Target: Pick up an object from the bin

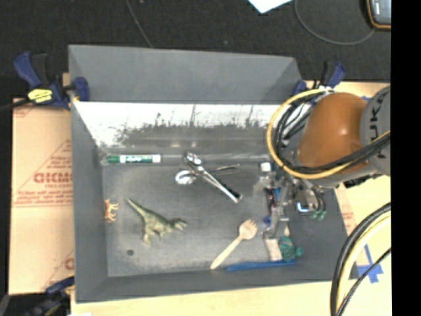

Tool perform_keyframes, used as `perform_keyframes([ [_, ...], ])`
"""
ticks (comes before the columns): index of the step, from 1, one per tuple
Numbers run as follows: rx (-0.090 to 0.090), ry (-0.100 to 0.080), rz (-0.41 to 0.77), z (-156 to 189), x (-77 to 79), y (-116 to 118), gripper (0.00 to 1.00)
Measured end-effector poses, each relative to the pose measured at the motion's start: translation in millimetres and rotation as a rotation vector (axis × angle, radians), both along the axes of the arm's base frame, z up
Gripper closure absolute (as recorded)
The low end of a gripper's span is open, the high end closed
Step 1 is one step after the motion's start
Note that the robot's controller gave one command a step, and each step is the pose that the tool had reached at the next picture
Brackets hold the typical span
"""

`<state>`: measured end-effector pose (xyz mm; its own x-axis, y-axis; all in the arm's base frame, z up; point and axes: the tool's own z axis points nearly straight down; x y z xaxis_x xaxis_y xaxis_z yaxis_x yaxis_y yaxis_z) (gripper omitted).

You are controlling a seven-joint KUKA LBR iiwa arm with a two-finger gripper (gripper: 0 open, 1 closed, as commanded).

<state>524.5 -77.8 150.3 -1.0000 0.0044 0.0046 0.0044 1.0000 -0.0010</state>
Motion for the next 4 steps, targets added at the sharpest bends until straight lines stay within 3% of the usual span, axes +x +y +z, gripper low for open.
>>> perform_keyframes([
  [1,-0.001,-0.008,0.004,5,1.7,0,0.00],
  [2,0.001,-0.002,0.413,-82,-12.0,4,0.00],
  [3,-0.002,-0.009,0.416,-19,-11.5,9,0.00],
  [4,0.003,0.003,0.543,-51,-2.5,17,0.00],
])
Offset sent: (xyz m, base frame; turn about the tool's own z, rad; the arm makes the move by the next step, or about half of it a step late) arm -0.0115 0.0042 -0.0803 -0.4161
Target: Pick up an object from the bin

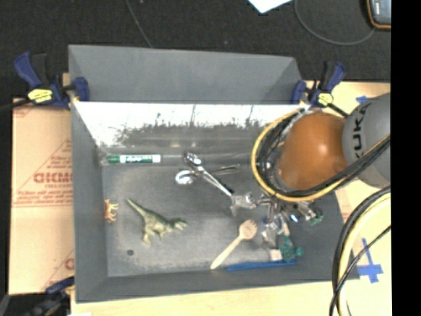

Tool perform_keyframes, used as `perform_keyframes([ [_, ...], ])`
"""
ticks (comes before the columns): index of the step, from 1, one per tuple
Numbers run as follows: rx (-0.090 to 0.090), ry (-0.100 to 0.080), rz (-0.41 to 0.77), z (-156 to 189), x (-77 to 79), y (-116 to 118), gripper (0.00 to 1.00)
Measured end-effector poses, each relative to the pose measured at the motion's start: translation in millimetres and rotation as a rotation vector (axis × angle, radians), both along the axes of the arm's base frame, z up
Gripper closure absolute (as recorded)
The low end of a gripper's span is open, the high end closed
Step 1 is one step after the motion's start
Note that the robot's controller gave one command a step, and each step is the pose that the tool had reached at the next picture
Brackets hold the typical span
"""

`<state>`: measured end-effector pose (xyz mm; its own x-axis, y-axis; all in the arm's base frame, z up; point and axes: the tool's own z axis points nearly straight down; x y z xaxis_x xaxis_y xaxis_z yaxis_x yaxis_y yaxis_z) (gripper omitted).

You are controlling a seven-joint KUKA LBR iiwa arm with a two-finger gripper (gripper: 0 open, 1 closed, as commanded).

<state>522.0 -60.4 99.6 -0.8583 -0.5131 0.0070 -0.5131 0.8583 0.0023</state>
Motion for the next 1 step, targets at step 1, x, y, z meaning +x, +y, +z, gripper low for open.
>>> perform_keyframes([
  [1,-0.001,-0.016,0.316,-28.5,49.8,-46.5,0.00],
])
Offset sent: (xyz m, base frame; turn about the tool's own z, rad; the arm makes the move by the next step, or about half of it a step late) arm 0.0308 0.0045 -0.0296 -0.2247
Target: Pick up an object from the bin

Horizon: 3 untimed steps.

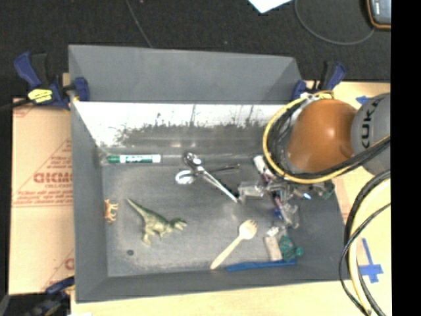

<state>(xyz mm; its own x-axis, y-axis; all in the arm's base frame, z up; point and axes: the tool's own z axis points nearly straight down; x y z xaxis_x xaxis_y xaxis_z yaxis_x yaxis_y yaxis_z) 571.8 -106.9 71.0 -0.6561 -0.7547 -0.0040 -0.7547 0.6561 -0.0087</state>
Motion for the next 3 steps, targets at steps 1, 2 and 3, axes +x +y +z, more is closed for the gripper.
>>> perform_keyframes([
  [1,0.004,0.007,-0.092,0,-17.5,51,1.00],
  [2,0.004,0.007,-0.092,1,-17.5,51,1.00],
  [3,0.004,0.016,-0.094,36,-20.2,51,1.00],
])
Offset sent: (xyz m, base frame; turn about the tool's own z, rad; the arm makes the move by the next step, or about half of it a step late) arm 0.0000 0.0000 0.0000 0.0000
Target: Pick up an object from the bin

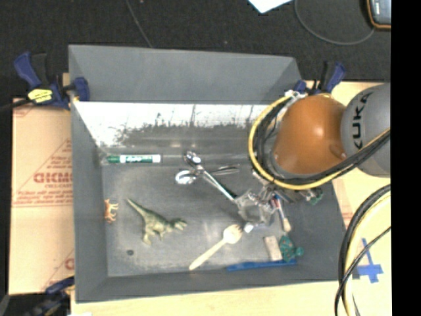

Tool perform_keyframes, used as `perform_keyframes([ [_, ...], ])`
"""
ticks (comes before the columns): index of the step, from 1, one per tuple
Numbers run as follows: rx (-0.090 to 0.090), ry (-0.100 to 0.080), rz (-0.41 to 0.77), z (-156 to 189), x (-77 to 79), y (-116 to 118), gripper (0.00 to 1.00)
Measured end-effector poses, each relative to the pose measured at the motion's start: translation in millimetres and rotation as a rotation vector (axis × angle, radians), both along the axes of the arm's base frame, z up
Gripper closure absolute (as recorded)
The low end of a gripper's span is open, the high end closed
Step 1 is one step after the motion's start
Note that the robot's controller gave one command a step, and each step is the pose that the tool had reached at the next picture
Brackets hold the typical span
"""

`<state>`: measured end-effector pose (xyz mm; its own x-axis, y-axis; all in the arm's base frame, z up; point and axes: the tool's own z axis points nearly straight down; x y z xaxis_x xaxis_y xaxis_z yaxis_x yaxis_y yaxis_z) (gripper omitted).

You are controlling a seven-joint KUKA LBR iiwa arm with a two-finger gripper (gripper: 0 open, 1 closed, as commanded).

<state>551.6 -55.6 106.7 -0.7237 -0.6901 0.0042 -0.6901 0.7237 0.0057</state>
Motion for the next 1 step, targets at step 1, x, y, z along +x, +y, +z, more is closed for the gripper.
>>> perform_keyframes([
  [1,-0.002,-0.011,-0.002,38.6,2.9,-0.7,1.00],
])
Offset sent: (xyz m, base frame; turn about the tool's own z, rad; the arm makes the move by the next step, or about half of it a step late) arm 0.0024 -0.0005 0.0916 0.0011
